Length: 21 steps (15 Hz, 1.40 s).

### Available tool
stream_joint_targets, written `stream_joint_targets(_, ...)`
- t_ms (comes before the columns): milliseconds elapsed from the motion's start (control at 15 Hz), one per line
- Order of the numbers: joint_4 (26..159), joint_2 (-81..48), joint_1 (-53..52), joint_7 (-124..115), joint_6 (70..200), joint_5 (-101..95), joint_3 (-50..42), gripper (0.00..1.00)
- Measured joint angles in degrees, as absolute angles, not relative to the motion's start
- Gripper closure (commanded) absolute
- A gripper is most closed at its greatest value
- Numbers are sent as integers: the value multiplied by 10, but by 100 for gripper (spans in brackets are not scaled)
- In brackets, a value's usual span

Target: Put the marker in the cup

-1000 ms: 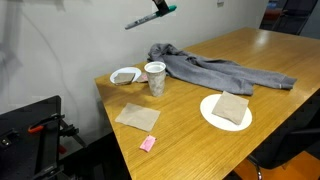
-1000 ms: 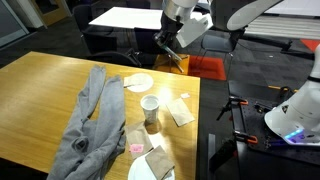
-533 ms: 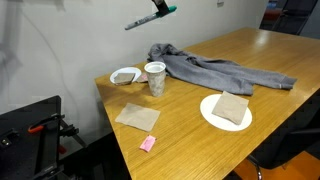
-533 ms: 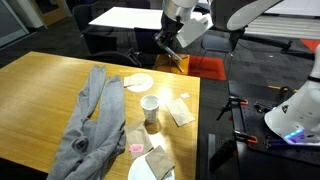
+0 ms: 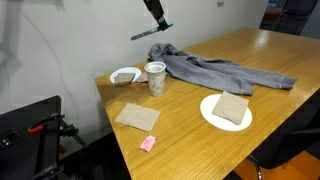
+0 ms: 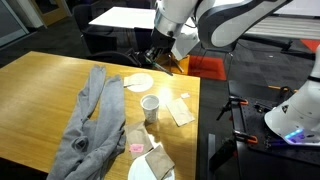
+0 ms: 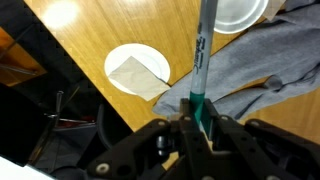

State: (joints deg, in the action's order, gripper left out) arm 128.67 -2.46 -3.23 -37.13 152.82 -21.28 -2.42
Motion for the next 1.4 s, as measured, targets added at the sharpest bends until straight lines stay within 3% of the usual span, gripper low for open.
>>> stream_joint_targets(600,1281,-67,-26,31,1587,108,35,96)
stream_joint_targets(1400,1256,-67,-4,460,1584,378,71,96)
